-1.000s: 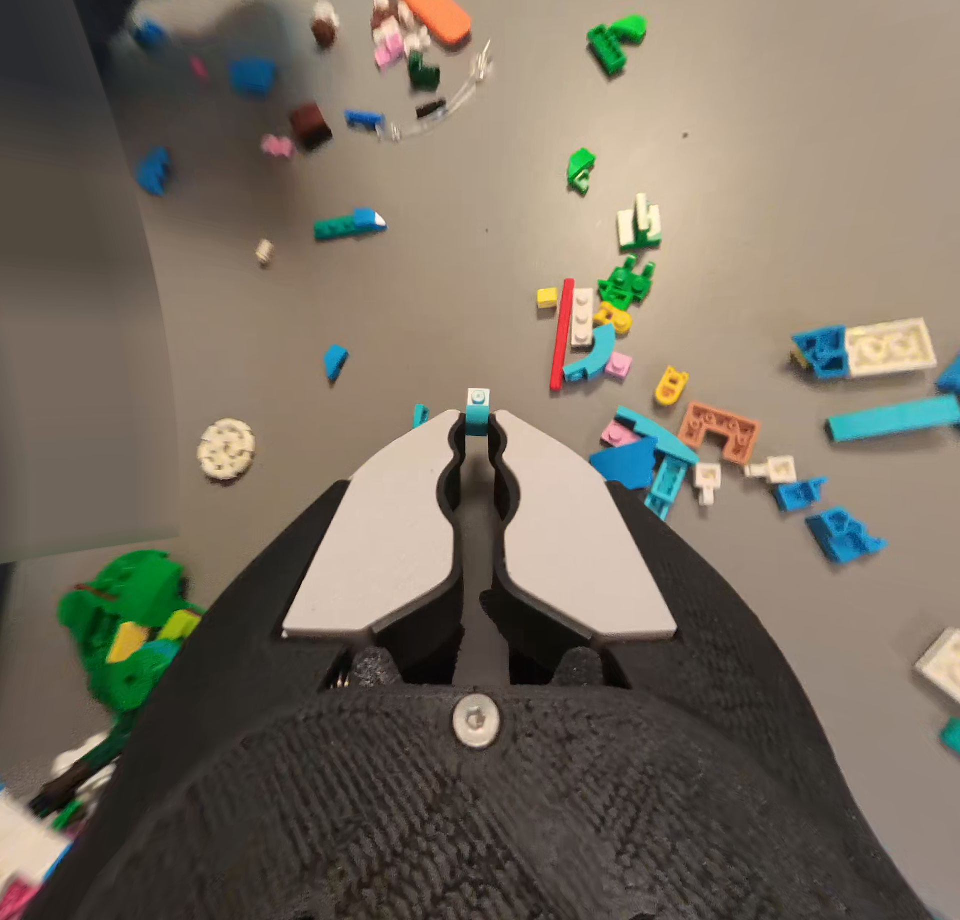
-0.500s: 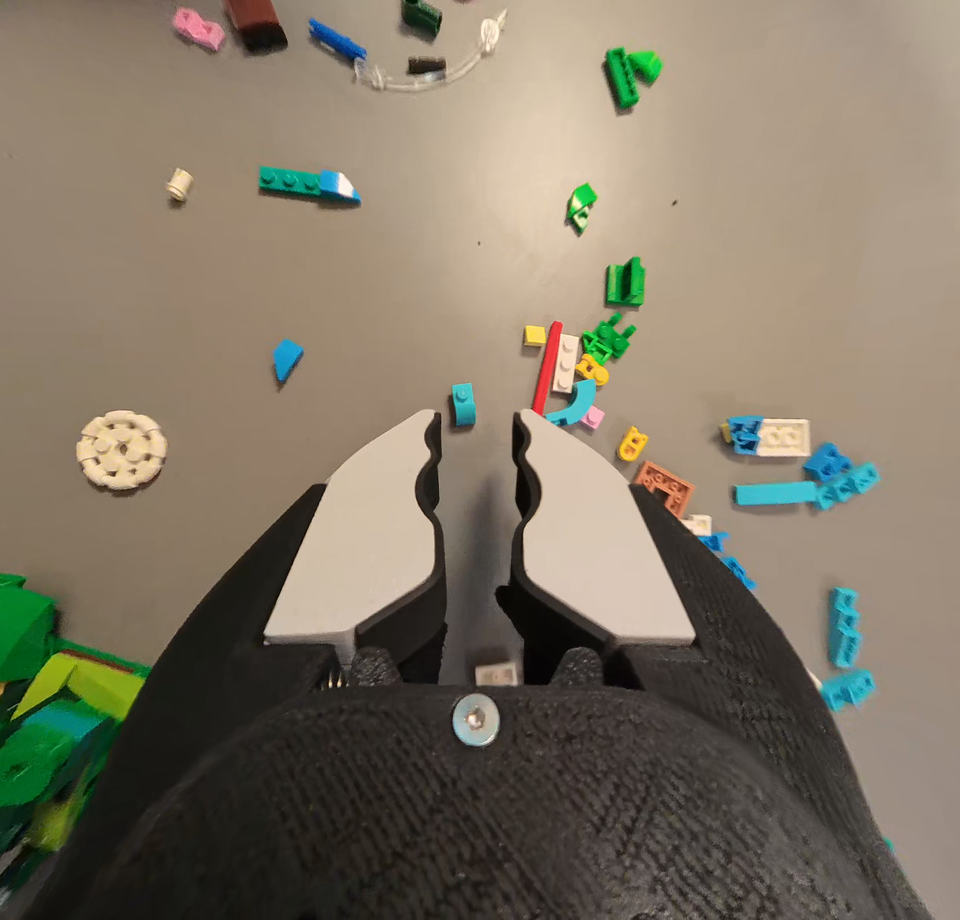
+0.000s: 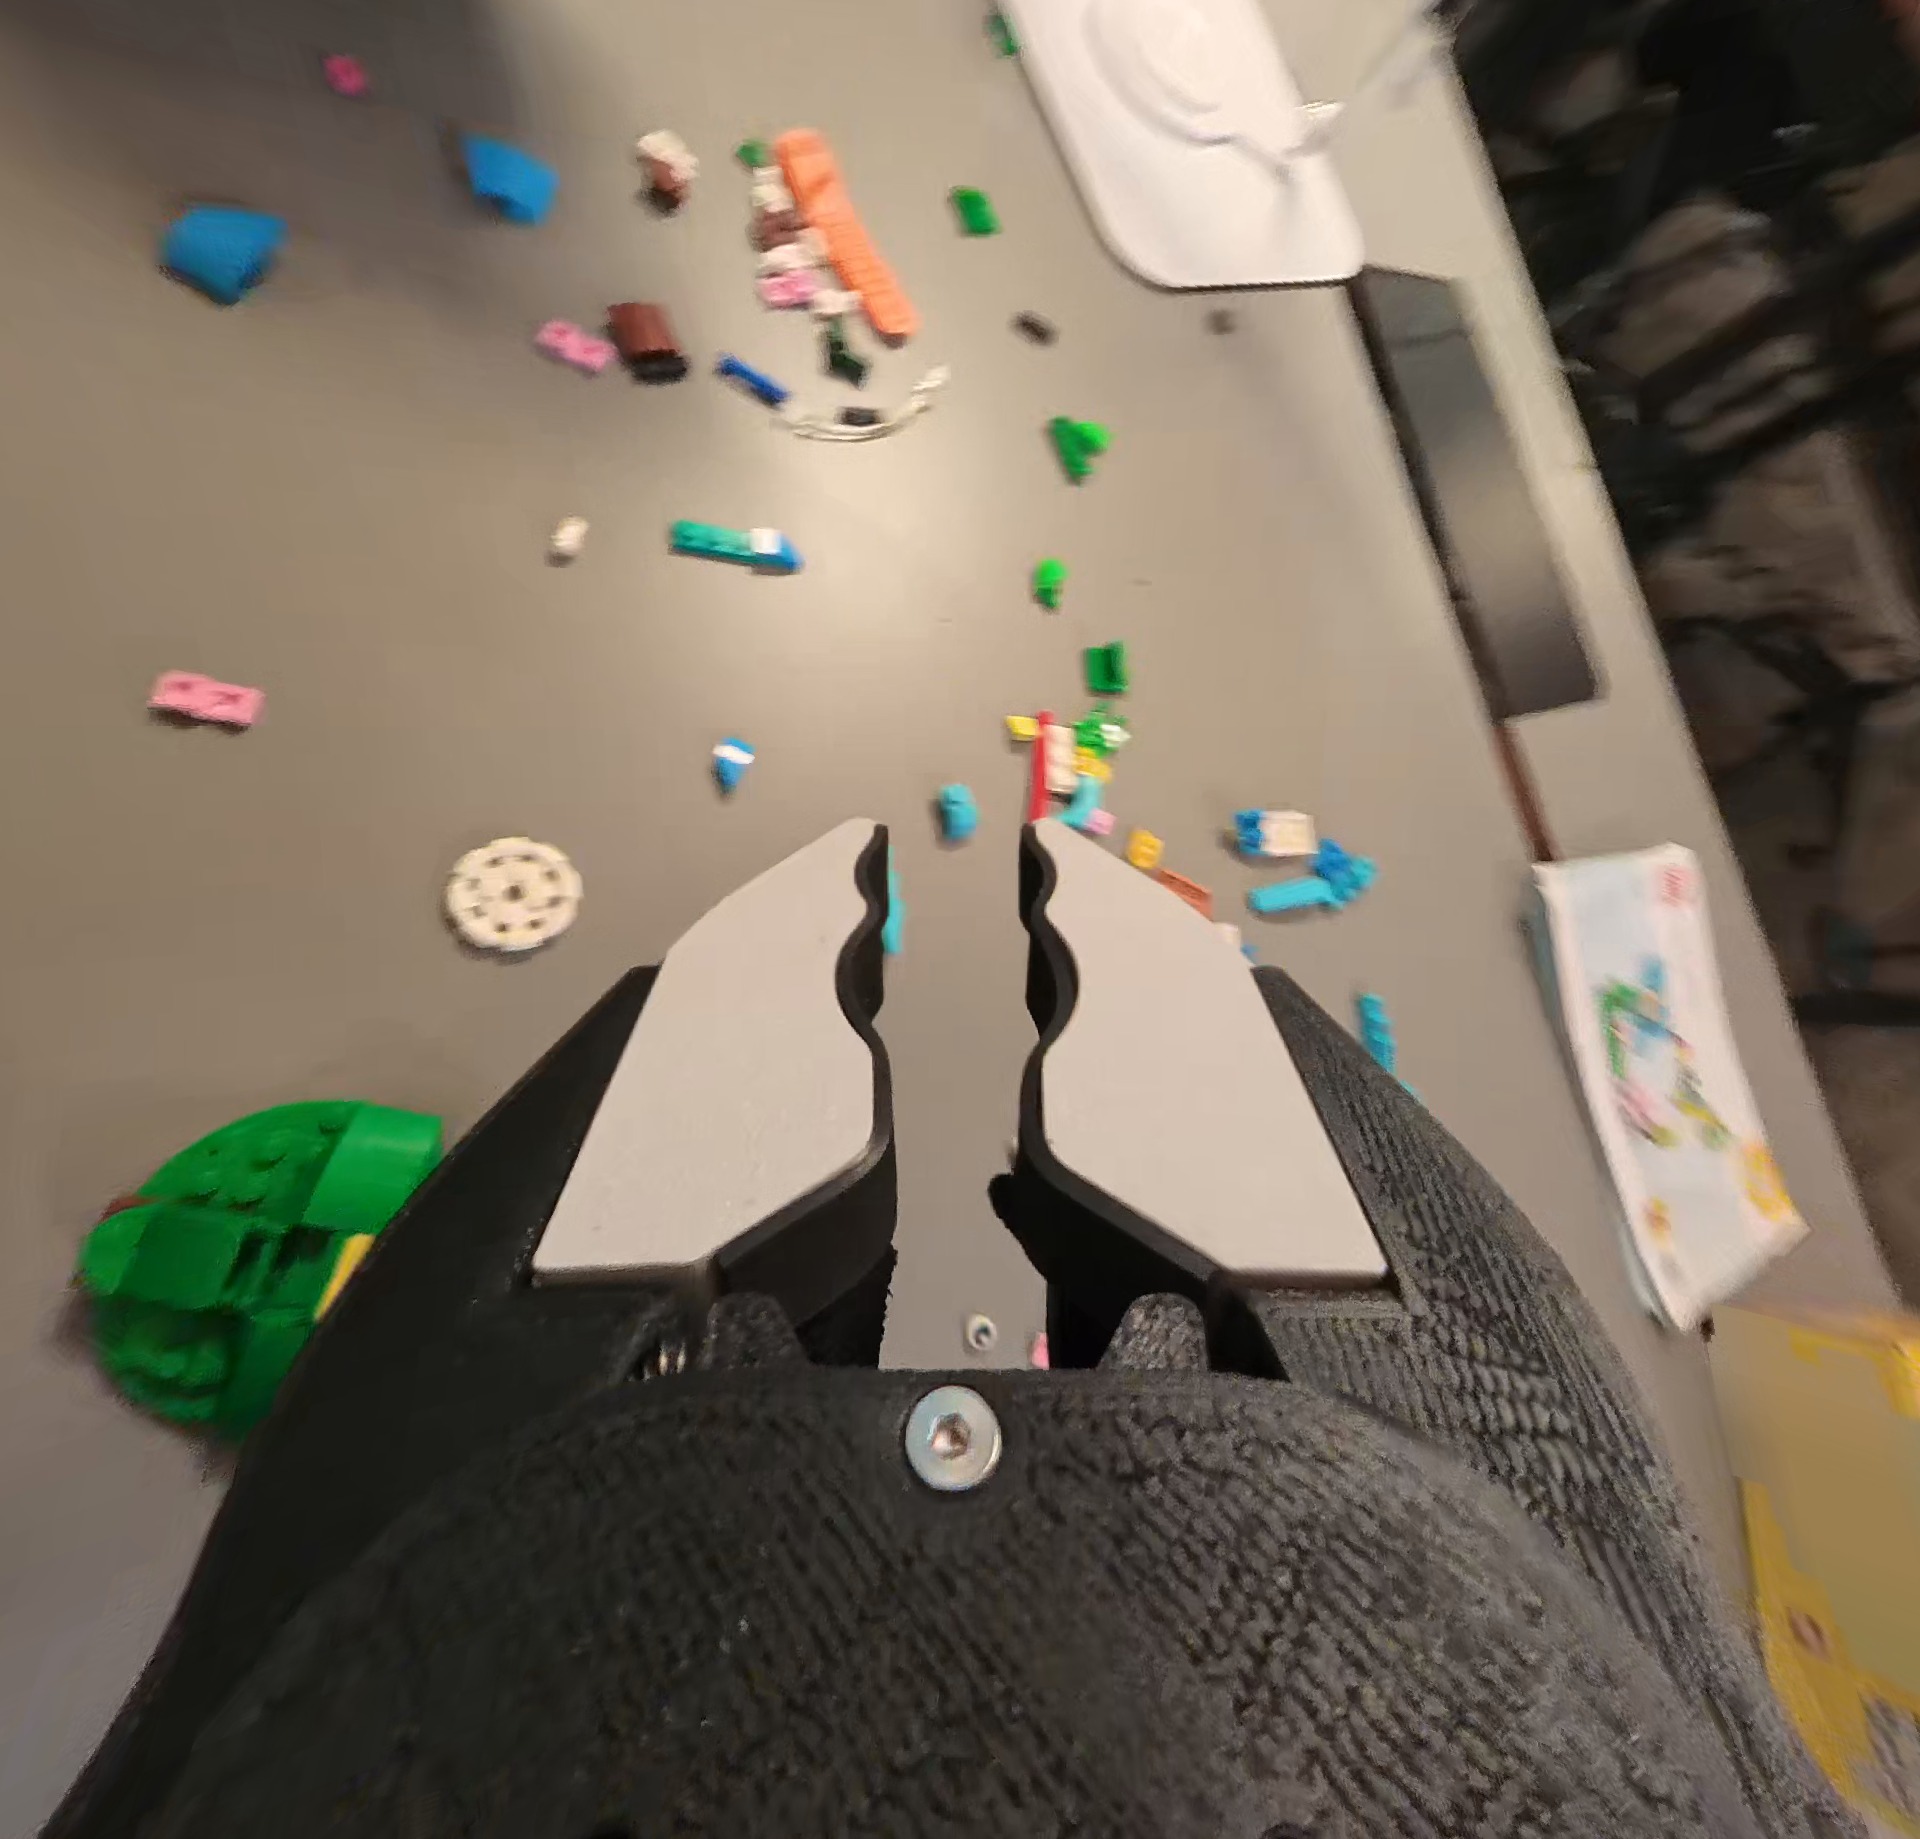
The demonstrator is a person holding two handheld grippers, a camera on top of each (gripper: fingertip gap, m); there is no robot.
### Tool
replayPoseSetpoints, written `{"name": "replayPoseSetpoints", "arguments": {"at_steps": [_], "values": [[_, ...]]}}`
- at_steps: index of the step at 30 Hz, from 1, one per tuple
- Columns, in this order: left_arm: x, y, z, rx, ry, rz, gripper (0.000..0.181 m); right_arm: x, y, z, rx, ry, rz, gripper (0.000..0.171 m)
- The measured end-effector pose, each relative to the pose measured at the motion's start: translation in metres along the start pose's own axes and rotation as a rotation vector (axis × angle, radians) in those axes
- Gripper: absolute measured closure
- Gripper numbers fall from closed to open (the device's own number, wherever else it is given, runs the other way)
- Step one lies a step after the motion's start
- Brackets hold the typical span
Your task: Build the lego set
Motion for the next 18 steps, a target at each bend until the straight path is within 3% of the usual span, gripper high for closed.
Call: {"name": "replayPoseSetpoints", "arguments": {"at_steps": [8,13,16,18], "values": [[-0.008,0.015,0.002,0.004,0.022,-0.035,0.173,0.048,0.017,-0.081,-0.13,-0.079,-0.721,0.161],[-0.027,0.038,-0.008,0.096,-0.005,-0.193,0.173,0.06,0.012,-0.131,-0.287,0.044,-0.983,0.167],[-0.036,0.044,-0.019,0.148,-0.04,-0.249,0.173,0.064,0.005,-0.15,-0.24,0.061,-1.162,0.17],[-0.04,0.046,-0.026,0.158,-0.066,-0.26,0.173,0.066,0.002,-0.154,-0.17,0.04,-1.174,0.171]]}}
Point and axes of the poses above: each gripper's, where its closed fingertips meet, x back along the fingers, z out of its top, y = z × x across the jaws, the point moved 9 cm from there along x, back along the fingers, and after that the axes turned 1 degree about z, right-handed, at the moved point
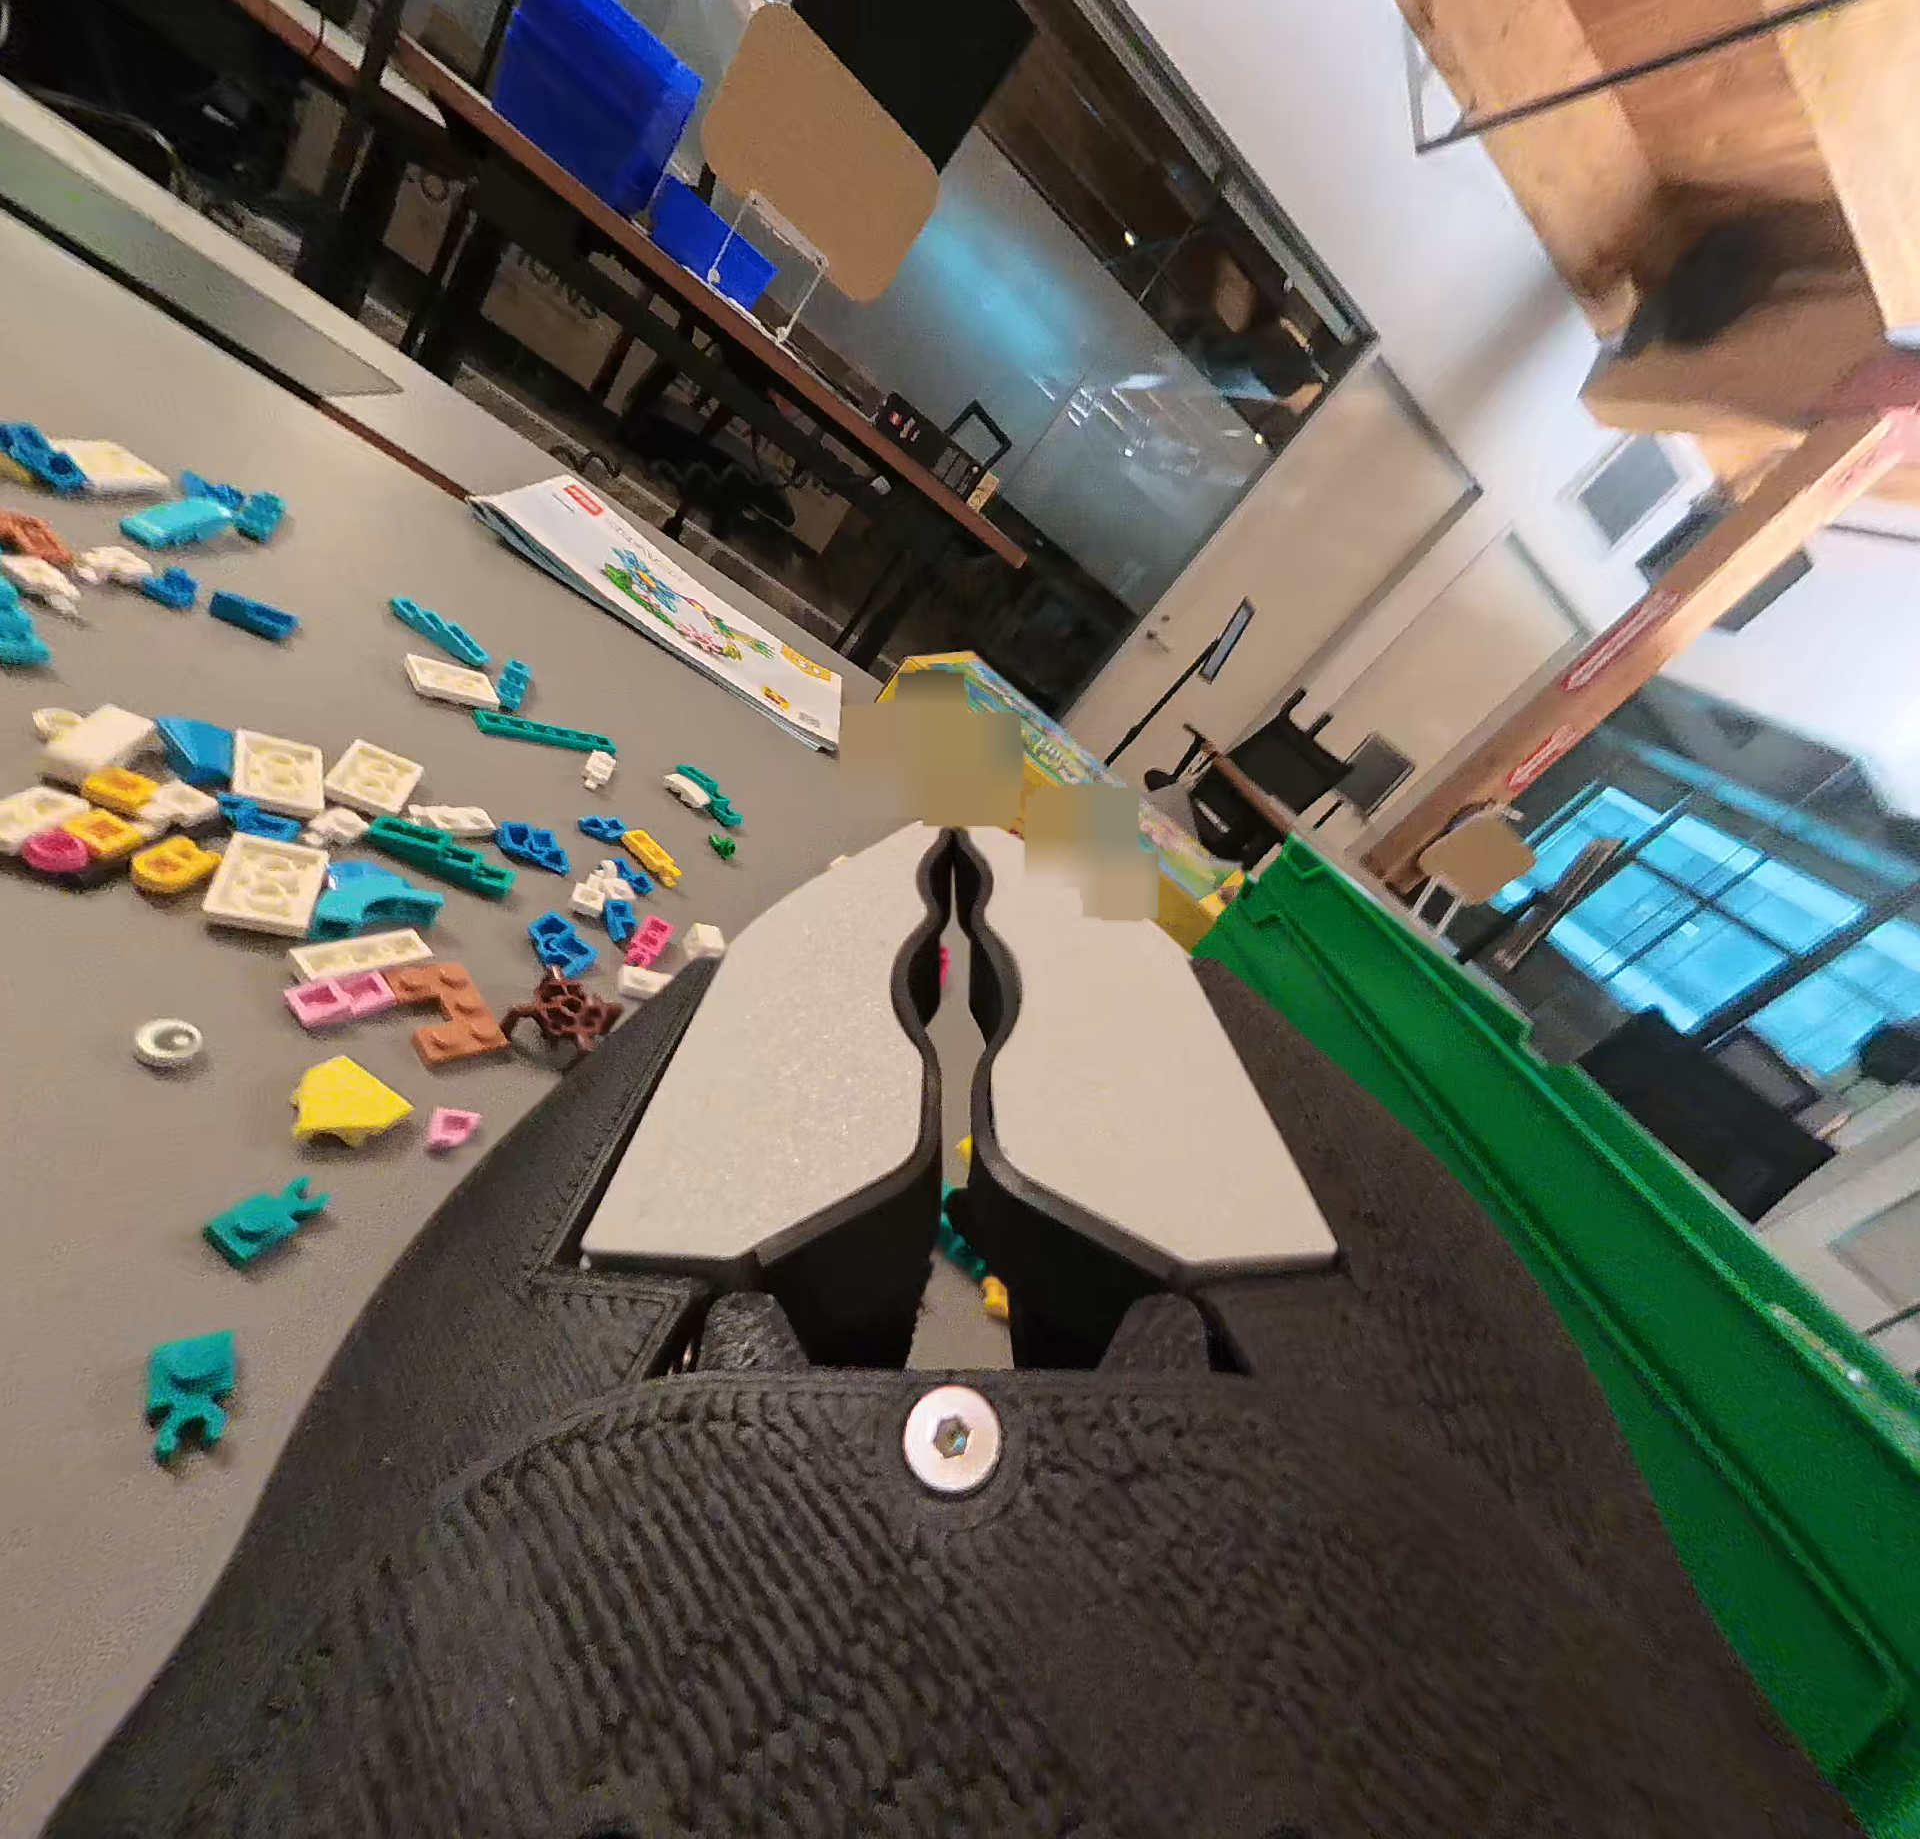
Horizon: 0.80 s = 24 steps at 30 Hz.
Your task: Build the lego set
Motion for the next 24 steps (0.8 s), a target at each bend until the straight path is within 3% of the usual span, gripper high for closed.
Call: {"name": "replayPoseSetpoints", "arguments": {"at_steps": [11,18,24], "values": [[-0.015,0.006,-0.017,0.075,-0.028,-0.032,0.173,0.001,-0.003,0.0,-0.063,0.088,0.064,0.171],[-0.031,0.045,-0.013,-0.083,-0.061,-0.084,0.173,0.0,-0.008,0.001,-0.029,0.087,0.081,0.171],[-0.031,0.038,-0.021,-0.033,-0.066,-0.089,0.173,-0.001,-0.006,0.0,-0.042,0.082,0.079,0.171]]}}
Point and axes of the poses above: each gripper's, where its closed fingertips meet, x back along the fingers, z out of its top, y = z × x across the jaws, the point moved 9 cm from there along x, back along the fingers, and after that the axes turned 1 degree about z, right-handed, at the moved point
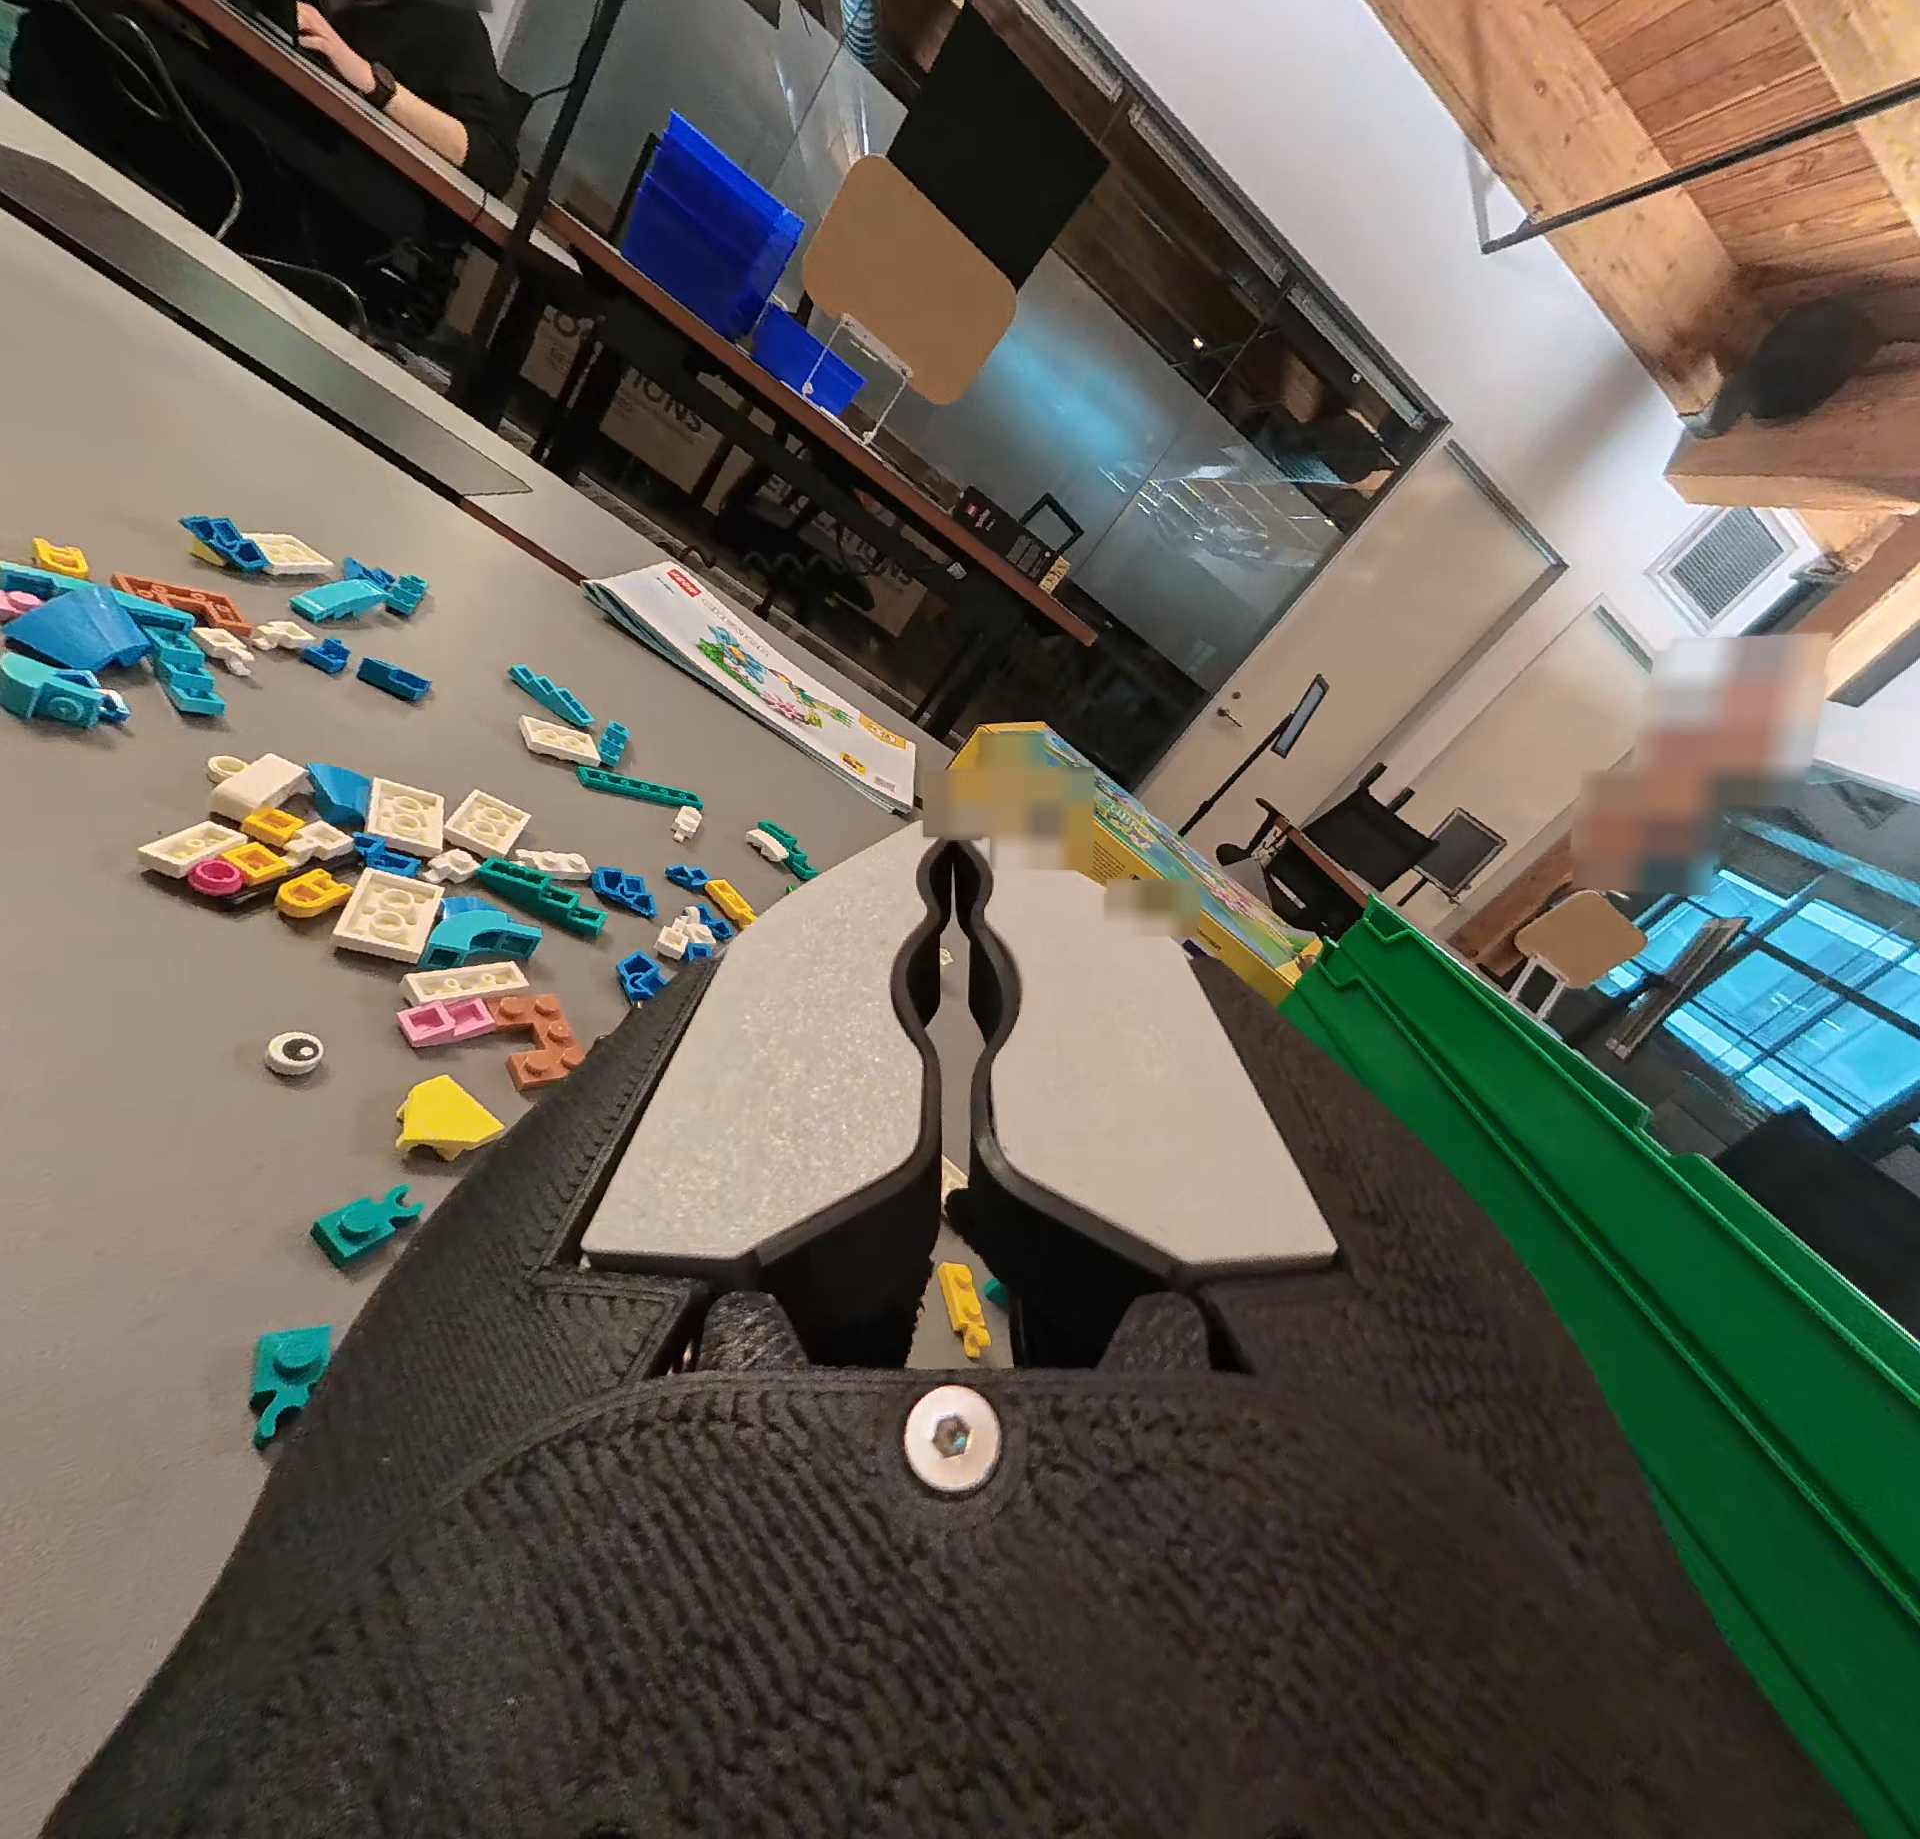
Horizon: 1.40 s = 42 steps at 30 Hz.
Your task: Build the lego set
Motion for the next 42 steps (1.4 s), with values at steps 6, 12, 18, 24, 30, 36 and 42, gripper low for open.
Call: {"name": "replayPoseSetpoints", "arguments": {"at_steps": [6,12,18,24,30,36,42], "values": [[0.004,-0.008,-0.003,0.036,0.018,0.026,0.173,-0.001,0.0,-0.001,0.0,-0.005,0.004,0.171],[0.006,-0.01,-0.002,0.03,0.012,0.023,0.173,-0.001,-0.001,0.0,0.009,0.001,0.012,0.171],[0.027,-0.024,0.019,0.327,0.111,-0.201,0.173,-0.001,-0.003,0.002,0.021,0.012,0.02,0.171],[0.031,-0.036,0.013,0.382,0.083,-0.179,0.173,-0.001,-0.003,0.002,0.019,0.013,0.022,0.171],[0.027,-0.036,0.006,0.339,0.059,-0.126,0.173,-0.001,-0.003,0.003,0.025,0.019,0.027,0.171],[0.026,-0.038,0.003,0.332,0.063,-0.096,0.173,-0.001,-0.004,0.003,0.033,0.024,0.035,0.171],[0.031,-0.042,0.003,0.329,0.094,-0.06,0.173,-0.001,-0.005,0.004,0.041,0.029,0.041,0.171]]}}
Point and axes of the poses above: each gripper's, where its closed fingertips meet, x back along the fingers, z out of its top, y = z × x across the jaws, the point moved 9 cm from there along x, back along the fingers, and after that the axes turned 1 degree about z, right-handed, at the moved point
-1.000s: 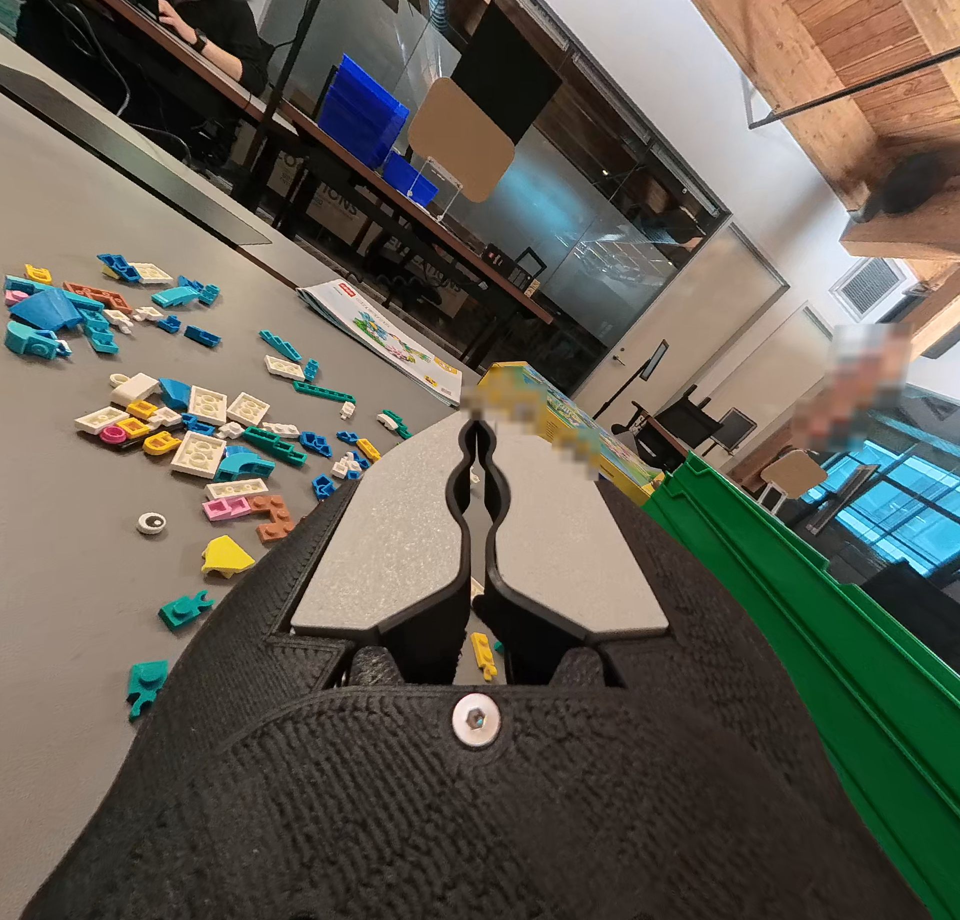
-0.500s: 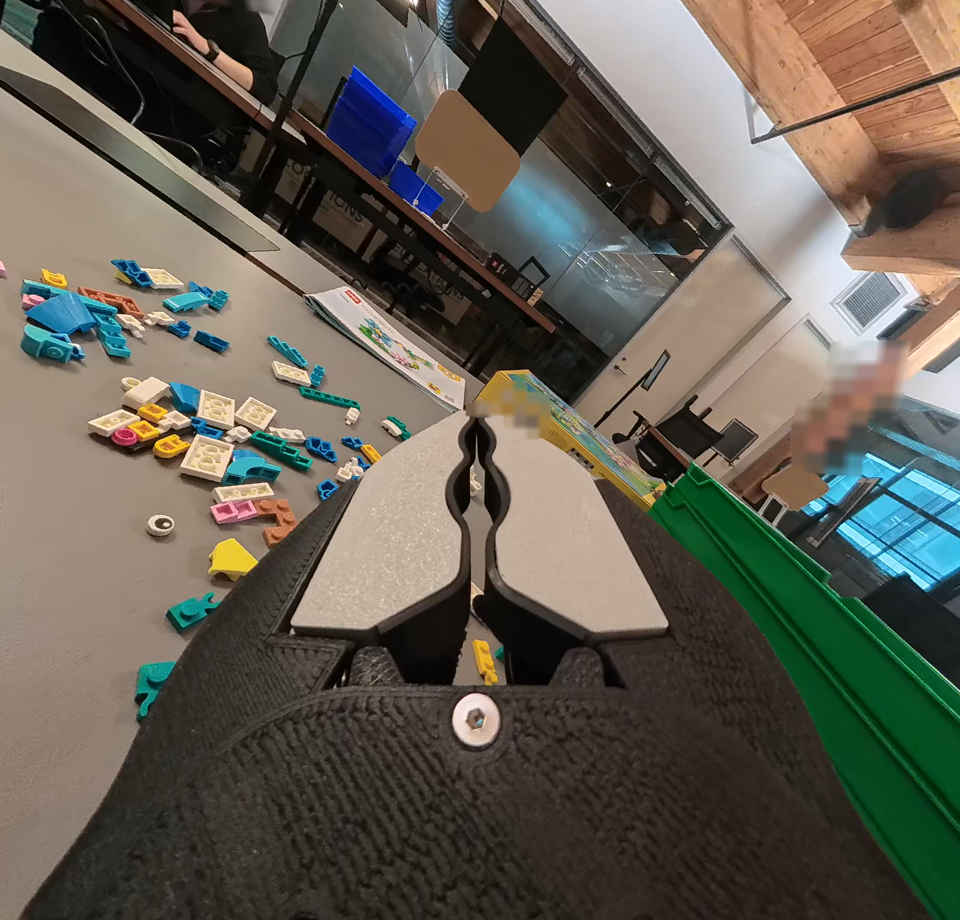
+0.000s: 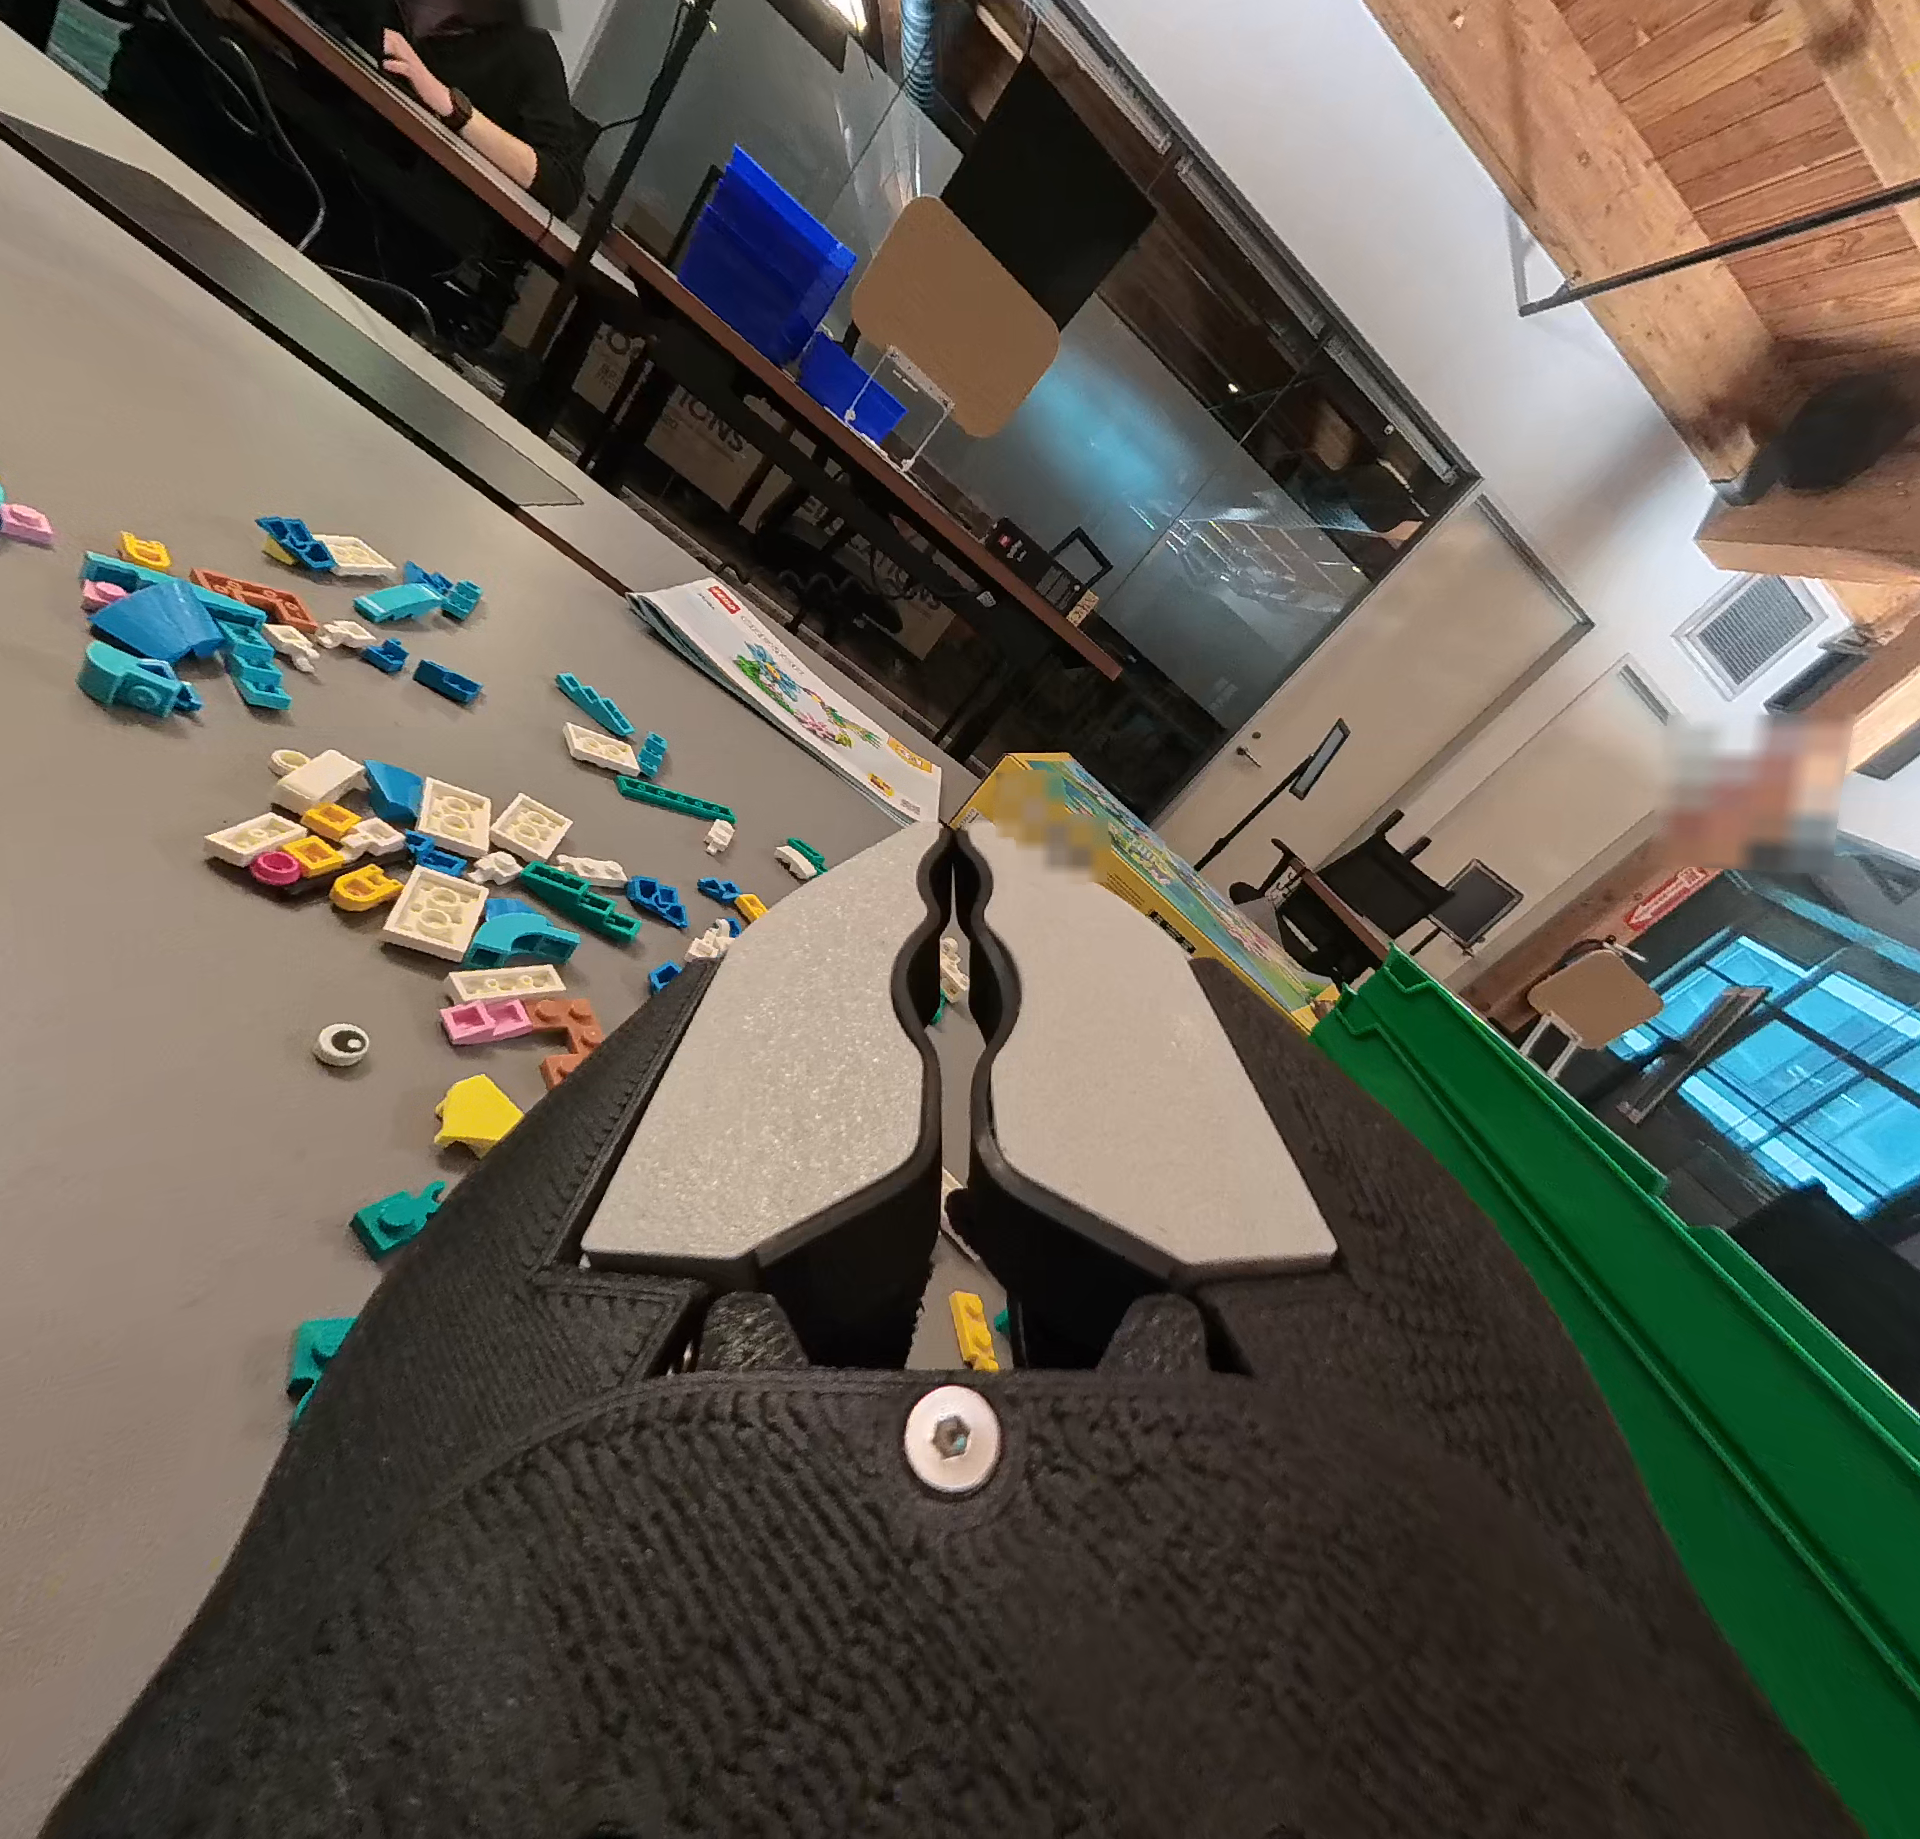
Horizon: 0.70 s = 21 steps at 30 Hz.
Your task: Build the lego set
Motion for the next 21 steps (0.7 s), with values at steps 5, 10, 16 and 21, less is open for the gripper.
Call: {"name": "replayPoseSetpoints", "arguments": {"at_steps": [5,10,16,21], "values": [[0.003,-0.003,0.0,-0.009,0.025,0.03,0.173,0.001,-0.001,0.002,0.009,0.011,0.003,0.171],[0.005,-0.008,-0.001,-0.006,0.032,0.058,0.173,0.001,-0.003,0.003,0.03,0.011,0.005,0.171],[0.006,-0.01,-0.002,0.021,0.045,0.052,0.173,0.002,-0.002,0.003,0.028,0.015,0.0,0.171],[0.007,-0.011,-0.001,0.011,0.045,0.063,0.173,0.001,-0.002,0.001,0.023,0.001,0.005,0.171]]}}
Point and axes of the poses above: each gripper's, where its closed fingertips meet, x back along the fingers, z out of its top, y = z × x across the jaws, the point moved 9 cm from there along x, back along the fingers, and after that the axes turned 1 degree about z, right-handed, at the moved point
